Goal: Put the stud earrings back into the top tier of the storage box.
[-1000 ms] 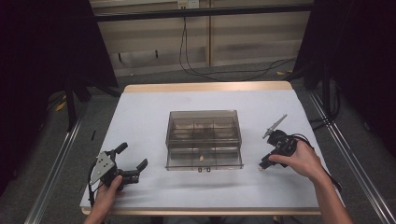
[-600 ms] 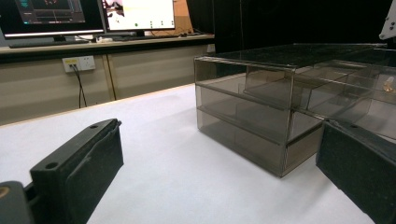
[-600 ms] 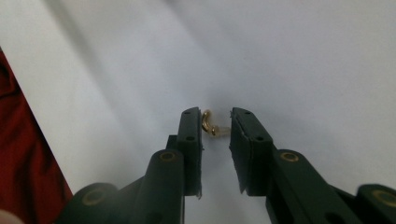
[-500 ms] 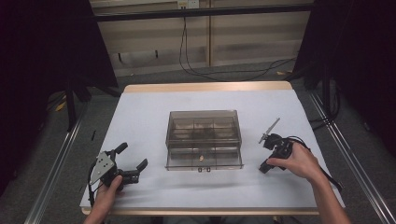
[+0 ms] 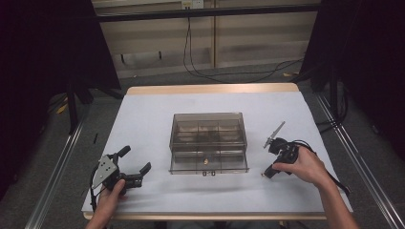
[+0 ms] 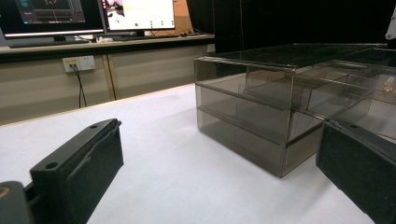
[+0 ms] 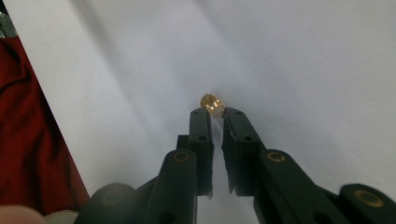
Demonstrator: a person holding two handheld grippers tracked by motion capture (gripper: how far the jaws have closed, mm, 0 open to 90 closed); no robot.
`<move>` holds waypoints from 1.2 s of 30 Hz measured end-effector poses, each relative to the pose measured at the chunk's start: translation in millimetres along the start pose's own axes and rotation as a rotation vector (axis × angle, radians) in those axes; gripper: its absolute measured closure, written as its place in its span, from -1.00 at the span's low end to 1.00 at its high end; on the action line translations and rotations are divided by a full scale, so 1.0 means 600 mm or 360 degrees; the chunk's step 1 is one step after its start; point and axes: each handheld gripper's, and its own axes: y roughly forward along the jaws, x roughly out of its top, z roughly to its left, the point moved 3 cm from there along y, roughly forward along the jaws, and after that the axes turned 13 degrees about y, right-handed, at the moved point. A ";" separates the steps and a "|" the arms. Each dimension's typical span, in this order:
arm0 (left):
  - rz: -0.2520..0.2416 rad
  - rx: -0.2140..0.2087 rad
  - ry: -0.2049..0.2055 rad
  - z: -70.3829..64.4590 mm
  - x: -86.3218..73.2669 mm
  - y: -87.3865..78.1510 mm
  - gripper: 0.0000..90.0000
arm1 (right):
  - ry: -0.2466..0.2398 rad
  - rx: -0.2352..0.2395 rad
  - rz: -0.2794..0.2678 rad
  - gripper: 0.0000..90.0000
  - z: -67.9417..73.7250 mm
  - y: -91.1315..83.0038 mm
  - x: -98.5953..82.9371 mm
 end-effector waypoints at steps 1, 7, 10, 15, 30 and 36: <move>0.0001 0.0000 0.0001 0.000 0.000 0.000 -0.98 | -0.0005 0.0004 0.0004 0.81 0.001 0.000 0.001; 0.0000 -0.0001 0.0000 0.000 0.000 0.000 -0.98 | -0.0020 -0.0018 0.0021 0.87 0.006 0.008 0.008; -0.0005 0.0000 -0.0006 -0.001 0.000 0.000 -0.98 | -0.0004 -0.0039 0.0007 0.89 0.007 0.009 0.010; -0.0002 -0.0001 -0.0002 0.000 0.000 0.000 -0.98 | -0.0003 -0.0041 0.0007 0.90 0.008 0.009 0.010; 0.0001 0.0000 0.0000 0.000 0.000 0.000 -0.98 | -0.0011 0.0012 -0.0150 0.90 0.008 -0.025 0.003; 0.0000 0.0000 0.0000 0.000 0.000 0.000 -0.98 | -0.0033 0.0047 -0.0237 0.90 0.006 -0.041 -0.001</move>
